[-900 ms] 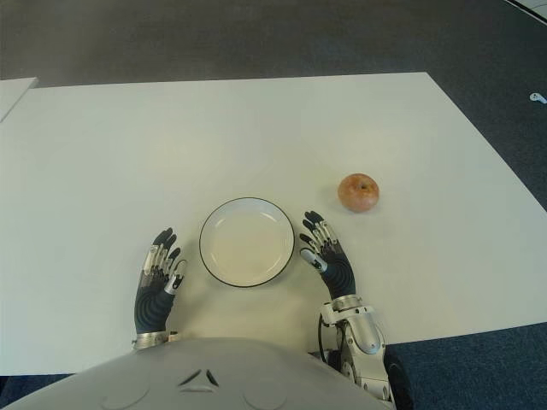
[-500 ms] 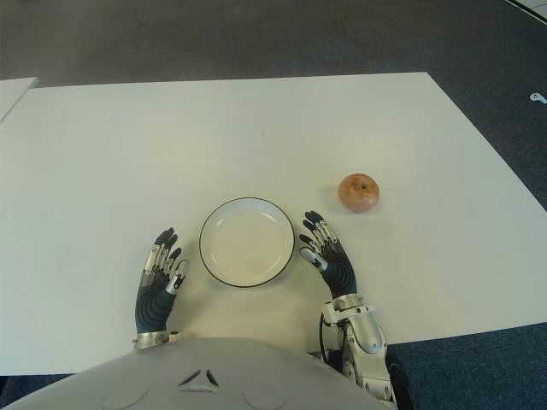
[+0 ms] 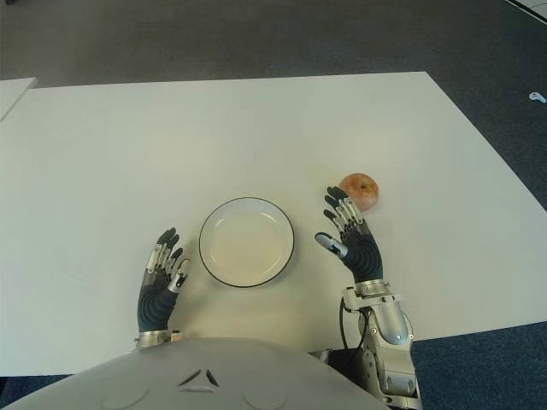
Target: Put the apples into the plate.
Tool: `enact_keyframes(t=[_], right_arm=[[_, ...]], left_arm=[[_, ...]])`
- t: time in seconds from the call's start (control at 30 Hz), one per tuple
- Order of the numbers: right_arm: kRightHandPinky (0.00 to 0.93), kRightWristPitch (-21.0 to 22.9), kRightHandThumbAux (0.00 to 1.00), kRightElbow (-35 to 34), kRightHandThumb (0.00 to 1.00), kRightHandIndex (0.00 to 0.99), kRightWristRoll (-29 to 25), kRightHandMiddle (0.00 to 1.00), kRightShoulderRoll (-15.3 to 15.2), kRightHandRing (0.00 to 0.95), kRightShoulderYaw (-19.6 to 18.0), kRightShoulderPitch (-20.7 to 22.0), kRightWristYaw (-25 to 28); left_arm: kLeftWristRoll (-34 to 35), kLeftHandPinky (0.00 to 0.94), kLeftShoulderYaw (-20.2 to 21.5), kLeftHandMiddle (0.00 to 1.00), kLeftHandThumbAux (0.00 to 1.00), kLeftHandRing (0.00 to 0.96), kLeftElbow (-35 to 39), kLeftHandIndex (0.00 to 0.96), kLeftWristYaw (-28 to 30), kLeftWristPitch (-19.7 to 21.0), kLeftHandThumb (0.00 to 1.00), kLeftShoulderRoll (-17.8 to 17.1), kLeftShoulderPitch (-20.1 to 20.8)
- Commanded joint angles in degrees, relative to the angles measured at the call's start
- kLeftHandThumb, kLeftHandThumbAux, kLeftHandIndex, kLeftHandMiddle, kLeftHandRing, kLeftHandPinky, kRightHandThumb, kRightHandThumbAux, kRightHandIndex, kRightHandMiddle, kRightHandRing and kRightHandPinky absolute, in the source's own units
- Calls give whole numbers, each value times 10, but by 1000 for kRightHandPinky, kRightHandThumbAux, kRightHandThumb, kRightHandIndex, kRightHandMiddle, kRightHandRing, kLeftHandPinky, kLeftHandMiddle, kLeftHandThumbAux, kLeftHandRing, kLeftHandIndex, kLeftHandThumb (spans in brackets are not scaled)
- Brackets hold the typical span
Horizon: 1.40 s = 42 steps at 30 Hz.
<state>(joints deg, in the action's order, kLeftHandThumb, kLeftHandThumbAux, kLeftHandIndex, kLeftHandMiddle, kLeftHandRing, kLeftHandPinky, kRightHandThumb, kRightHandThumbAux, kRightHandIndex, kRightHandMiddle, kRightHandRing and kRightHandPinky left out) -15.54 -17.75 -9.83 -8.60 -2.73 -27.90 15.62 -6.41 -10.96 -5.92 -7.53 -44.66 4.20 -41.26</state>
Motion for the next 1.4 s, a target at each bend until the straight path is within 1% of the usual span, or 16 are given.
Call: enact_keyframes(t=[0.03, 0.07, 0.17, 0.2, 0.37, 0.43, 0.5, 0.6, 0.7, 0.77, 0.83, 0.9, 0.97, 1.07, 1.23, 1.4], right_arm=[[7, -85, 653, 8, 170, 19, 100, 16, -3, 1, -1, 24, -33], [7, -105, 641, 11, 207, 24, 125, 17, -4, 1, -3, 30, -43], [20, -180, 611, 44, 282, 36, 232, 22, -33, 7, -26, 77, -89], [24, -195, 606, 54, 294, 39, 253, 24, -39, 8, -31, 88, -100], [30, -248, 565, 124, 377, 74, 357, 36, -100, 19, -54, 194, -162], [19, -256, 550, 154, 395, 85, 424, 37, -133, 14, -58, 229, -201], [10, -259, 541, 172, 405, 92, 464, 37, -152, 8, -56, 247, -229], [3, -234, 520, 212, 426, 100, 569, 31, -200, 2, -41, 293, -297], [0, -203, 491, 239, 447, 96, 635, 16, -223, 0, -19, 326, -343], [0, -185, 483, 261, 452, 93, 660, 12, -232, 0, -4, 345, -359], [0, -155, 453, 285, 449, 74, 686, 6, -243, 0, 15, 369, -353], [0, -133, 420, 307, 439, 52, 699, 2, -251, 0, 31, 388, -346], [0, -118, 393, 354, 423, 33, 706, 1, -260, 0, 51, 416, -349], [0, -102, 345, 424, 387, 11, 708, 0, -272, 0, 80, 455, -349], [0, -84, 286, 466, 344, 1, 697, 0, -284, 0, 113, 481, -352], [0, -71, 251, 517, 321, 0, 685, 0, -284, 0, 142, 510, -357]], left_arm=[[-12, 39, -2, 17, 580, 1, -13, 1, -14, -1, 91, 20, 9], [-11, 41, -3, 19, 580, 2, -15, 3, -15, -2, 89, 20, 11], [-1, 43, -2, 20, 583, 2, -19, 6, -12, -1, 86, 16, 17], [1, 42, -2, 20, 584, 2, -20, 7, -11, 0, 85, 15, 18], [12, 37, -4, 20, 586, 4, -25, 13, -9, -6, 101, 17, 21], [13, 39, -3, 22, 582, 6, -28, 16, -11, -11, 108, 19, 24], [15, 40, -2, 24, 579, 8, -28, 19, -12, -14, 113, 19, 25], [32, 42, 2, 29, 577, 10, -42, 23, -5, -19, 116, 16, 34], [41, 45, 4, 35, 576, 14, -56, 25, -2, -24, 119, 16, 43], [47, 46, 7, 37, 575, 15, -70, 26, -1, -29, 120, 15, 53], [55, 43, 9, 36, 569, 12, -84, 22, 2, -37, 120, 15, 61], [63, 35, 9, 31, 564, 6, -96, 15, 7, -43, 116, 13, 66], [72, 29, 11, 24, 560, 3, -107, 8, 14, -51, 108, 10, 69], [82, 25, 16, 13, 555, 0, -119, 2, 25, -62, 98, 7, 69], [91, 23, 23, 4, 540, 0, -134, 0, 38, -80, 97, 8, 71], [90, 30, 28, 5, 533, 0, -141, 0, 41, -96, 96, 11, 71]])
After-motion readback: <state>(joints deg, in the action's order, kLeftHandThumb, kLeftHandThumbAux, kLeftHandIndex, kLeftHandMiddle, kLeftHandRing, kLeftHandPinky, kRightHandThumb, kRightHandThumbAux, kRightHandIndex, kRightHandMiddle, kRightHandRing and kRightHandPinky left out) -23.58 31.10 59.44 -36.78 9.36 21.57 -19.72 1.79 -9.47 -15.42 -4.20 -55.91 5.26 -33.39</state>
